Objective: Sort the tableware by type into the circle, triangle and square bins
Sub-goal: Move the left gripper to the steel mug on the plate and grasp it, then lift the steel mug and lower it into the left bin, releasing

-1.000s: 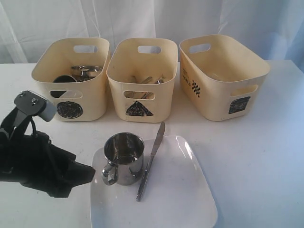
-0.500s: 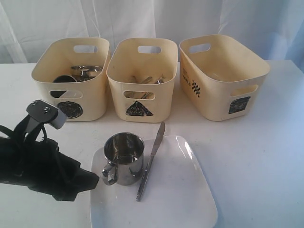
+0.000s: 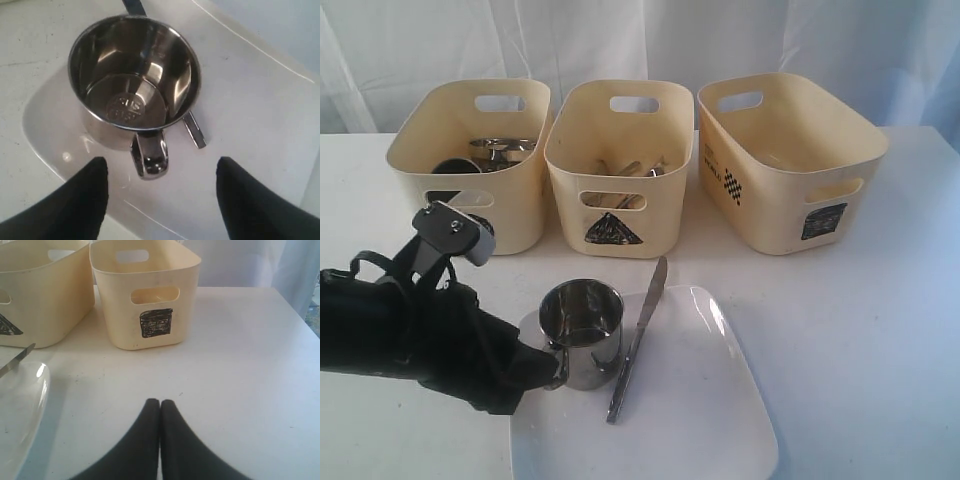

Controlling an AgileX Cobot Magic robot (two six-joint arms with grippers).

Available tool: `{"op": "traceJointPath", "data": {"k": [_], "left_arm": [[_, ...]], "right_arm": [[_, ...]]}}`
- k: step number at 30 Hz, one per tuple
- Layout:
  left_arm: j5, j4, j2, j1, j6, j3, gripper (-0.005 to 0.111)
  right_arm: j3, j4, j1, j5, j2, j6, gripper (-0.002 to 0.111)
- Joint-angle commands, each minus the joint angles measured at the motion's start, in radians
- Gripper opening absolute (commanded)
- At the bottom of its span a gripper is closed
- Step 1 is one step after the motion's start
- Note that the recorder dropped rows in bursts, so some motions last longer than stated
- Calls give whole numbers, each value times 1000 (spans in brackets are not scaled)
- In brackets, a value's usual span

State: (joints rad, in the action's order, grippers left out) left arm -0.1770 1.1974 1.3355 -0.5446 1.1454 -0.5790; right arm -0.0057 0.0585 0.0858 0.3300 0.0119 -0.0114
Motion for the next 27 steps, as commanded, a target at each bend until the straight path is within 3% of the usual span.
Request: {"op": "traceJointPath", "data": {"k": [1, 17, 21, 27], "left_arm": [[8, 20, 52, -6, 30, -13, 66], [-17, 20, 224, -6, 40, -114, 61], [-25, 29, 243, -6, 40, -114, 48], [-36, 36, 243, -6, 40, -114, 11]], "right_arm": [[6, -7, -7, -9, -3, 5, 0], [6, -7, -7, -9, -3, 5, 0], [6, -7, -7, -9, -3, 5, 0], [6, -7, -7, -9, -3, 5, 0]]}}
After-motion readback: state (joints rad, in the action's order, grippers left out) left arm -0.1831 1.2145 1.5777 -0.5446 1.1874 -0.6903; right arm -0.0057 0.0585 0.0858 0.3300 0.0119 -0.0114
